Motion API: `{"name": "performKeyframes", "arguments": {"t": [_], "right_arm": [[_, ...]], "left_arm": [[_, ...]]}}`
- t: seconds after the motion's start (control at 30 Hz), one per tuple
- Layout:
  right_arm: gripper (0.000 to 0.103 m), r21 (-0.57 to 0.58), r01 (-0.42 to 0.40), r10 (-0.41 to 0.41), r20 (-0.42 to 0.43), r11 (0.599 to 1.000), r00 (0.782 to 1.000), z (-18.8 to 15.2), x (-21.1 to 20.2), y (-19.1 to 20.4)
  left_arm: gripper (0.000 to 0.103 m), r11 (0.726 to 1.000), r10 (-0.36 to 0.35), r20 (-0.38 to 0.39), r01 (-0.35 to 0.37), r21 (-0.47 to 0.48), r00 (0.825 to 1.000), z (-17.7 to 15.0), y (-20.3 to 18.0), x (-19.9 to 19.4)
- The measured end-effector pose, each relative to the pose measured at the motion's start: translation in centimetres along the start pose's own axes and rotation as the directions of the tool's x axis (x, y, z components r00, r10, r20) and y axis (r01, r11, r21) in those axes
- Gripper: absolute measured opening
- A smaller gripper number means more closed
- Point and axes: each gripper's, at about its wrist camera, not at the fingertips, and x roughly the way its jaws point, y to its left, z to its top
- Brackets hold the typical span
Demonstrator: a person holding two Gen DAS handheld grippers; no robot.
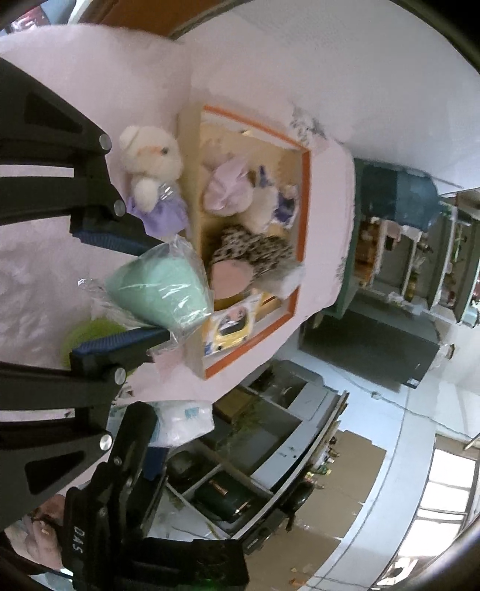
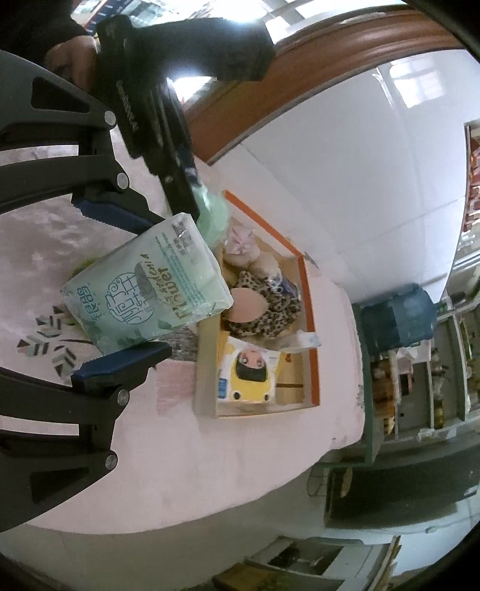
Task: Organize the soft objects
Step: 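Carry the tissue pack and bagged sponge over the tray box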
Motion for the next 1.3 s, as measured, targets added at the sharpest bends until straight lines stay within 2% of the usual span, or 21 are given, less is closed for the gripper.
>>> {"name": "performKeyframes", "arguments": {"t": [0.37,0.67,0.97,1.3], "right_arm": [[0.060,-0.011,0.006,-0.005,0.038,1.000,0.999,3.1,0.3,1.0],[0.060,-0.014,0.025,-0.024,0.073,1.000,0.997,6.2,0.5,0.6],[0.060,-0.032,0.053,-0.051,0.068,0.998,0.996,9.5,2.3,-0.6],[0.060,-0.015,0.117,-0.116,0.042,0.993,0.992,13.7,5.4,-4.6]], "left_arm": [[0.039,0.997,0.074,0.074,-0.074,0.002,0.994,3.6,0.9,-1.8],[0.039,0.994,0.110,0.102,-0.112,0.014,0.989,6.7,1.8,-1.4],[0.039,0.992,0.120,0.089,-0.124,0.035,0.989,9.6,2.5,0.9],[0.039,0.994,0.107,0.050,-0.108,0.021,0.993,13.2,3.2,5.7]]}}
